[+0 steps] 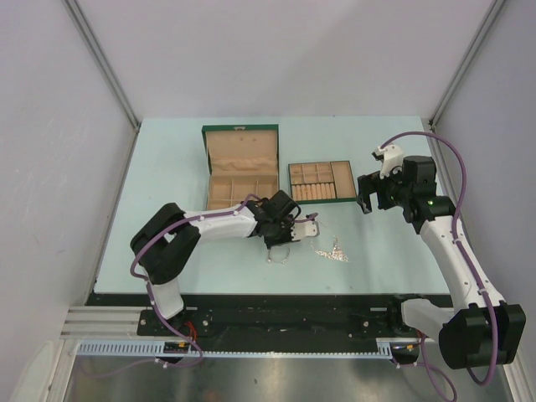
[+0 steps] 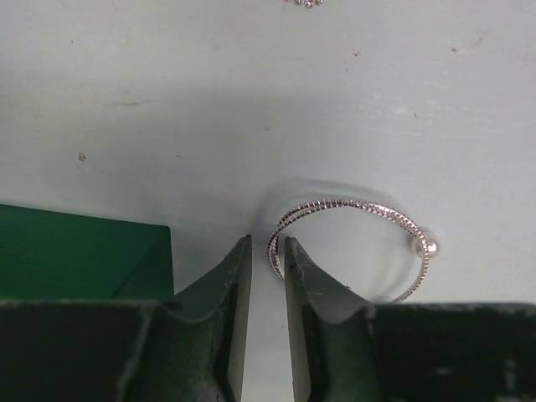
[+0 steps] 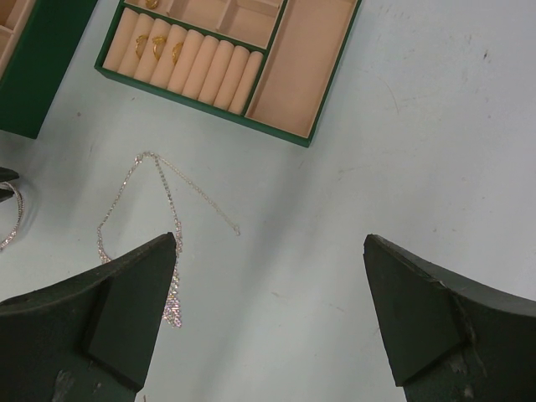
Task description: Organize the mixed jewelry
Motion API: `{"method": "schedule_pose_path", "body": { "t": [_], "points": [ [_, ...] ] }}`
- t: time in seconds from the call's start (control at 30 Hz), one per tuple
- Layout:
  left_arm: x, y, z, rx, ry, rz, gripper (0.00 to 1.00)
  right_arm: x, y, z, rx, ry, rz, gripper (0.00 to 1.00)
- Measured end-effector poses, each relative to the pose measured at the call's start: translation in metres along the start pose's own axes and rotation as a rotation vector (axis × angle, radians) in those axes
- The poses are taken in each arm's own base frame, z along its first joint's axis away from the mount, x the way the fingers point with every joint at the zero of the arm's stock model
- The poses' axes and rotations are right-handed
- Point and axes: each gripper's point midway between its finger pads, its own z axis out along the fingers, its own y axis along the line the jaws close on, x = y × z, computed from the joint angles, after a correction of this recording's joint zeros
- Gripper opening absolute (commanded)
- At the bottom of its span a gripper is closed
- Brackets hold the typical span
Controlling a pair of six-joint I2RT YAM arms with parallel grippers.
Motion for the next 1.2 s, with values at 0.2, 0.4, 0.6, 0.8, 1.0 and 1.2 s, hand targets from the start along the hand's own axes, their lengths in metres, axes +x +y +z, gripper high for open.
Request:
{"method": "schedule_pose_path", "body": {
  "t": [0.2,0.4,0.6,0.8,1.0,1.2],
  "points": [
    [0.001,0.0,0.0,0.003,0.003,0.002,0.28,0.0,0.001,0.0,-0.006,-0.001,0.0,1.0],
    [0.001,-0.002,-0.001,0.011,0.008,0.0,0.17,0.0,0.001,0.0,-0.007,-0.001,0.0,1.0],
    [0.002,-0.004,-0.001,0.02,0.009,-0.002,0.04,0.0,0.001,0.0,-0.007,-0.001,0.0,1.0],
    [0.002,-0.004,-0.001,0.021,0.008,-0.01,0.0,0.0,0.001,0.0,-0.007,-0.001,0.001,1.0],
    [0.004,-0.008,-0.01,0.026,0.013,-0.029,0.0,0.0,0.001,0.0,-0.007,-0.002,0.002,1.0],
    [-0.008,-0.006,-0.045,0.007,-0.033,-0.059,0.0,0.0,0.001,0.0,-0.007,-0.002,0.002,1.0]
  ]
}}
